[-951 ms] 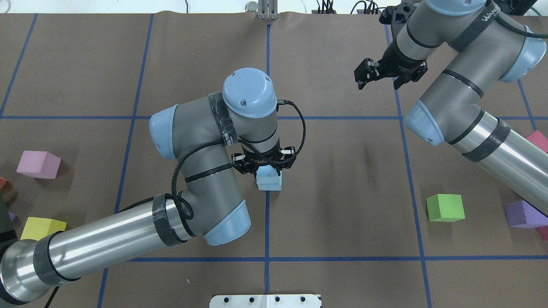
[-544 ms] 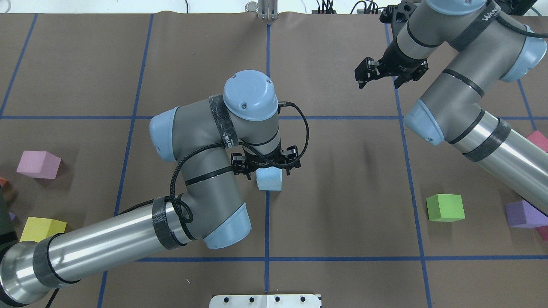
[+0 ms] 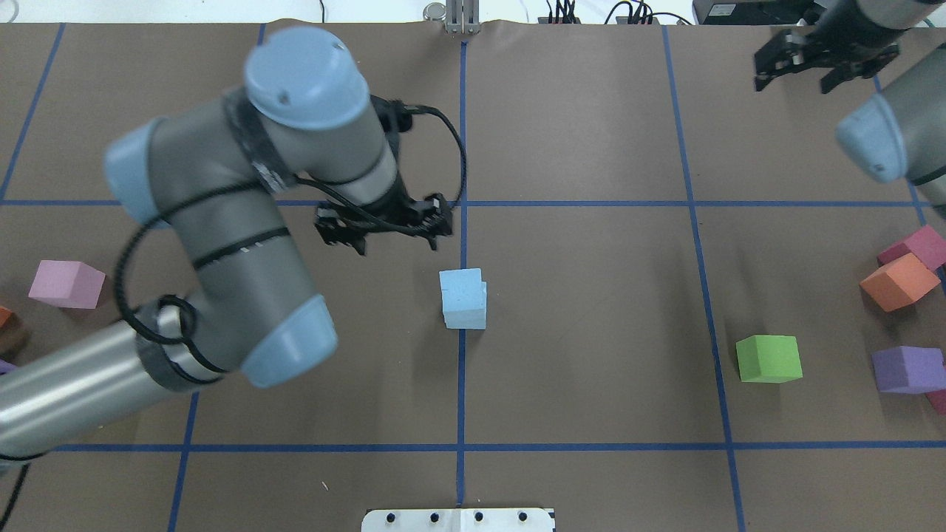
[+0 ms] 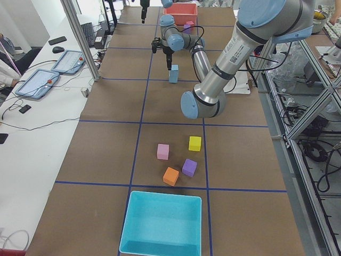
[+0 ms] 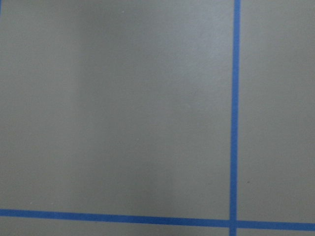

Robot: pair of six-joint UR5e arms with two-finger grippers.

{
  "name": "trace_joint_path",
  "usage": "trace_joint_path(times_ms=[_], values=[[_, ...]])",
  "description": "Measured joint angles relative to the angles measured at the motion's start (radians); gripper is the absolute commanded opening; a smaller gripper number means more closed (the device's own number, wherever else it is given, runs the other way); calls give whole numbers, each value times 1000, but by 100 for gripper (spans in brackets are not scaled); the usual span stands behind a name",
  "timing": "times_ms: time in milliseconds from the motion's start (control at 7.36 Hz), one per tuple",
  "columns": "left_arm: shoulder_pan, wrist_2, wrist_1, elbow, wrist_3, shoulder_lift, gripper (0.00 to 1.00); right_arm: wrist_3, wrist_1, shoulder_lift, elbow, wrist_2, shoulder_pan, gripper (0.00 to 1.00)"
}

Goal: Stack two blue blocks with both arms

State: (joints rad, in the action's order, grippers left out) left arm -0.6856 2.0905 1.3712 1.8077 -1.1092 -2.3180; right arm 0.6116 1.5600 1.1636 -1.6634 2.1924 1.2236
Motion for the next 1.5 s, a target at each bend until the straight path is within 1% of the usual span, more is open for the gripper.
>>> trace_joint_path(times_ms=[272, 408, 544, 680, 951, 1223, 1495], values=[[-239, 134, -28, 61, 329, 173, 99, -247, 20, 149, -29, 41, 133, 100], [-363, 201, -29, 68, 526, 286, 99, -332, 21, 223, -50, 73, 191, 100], [-472, 251, -29, 67, 702, 398, 99, -370, 21, 289, -77, 103, 234, 100], [-546, 278, -28, 64, 824, 492, 99, -383, 22, 337, -103, 118, 258, 100], [-608, 293, -13, 55, 953, 646, 99, -389, 22, 381, -125, 126, 272, 100], [-626, 294, 87, 45, 1013, 786, 99, -389, 22, 389, -129, 127, 273, 100], [-639, 294, 193, 12, 1060, 854, 99, -389, 22, 390, -132, 127, 274, 100]])
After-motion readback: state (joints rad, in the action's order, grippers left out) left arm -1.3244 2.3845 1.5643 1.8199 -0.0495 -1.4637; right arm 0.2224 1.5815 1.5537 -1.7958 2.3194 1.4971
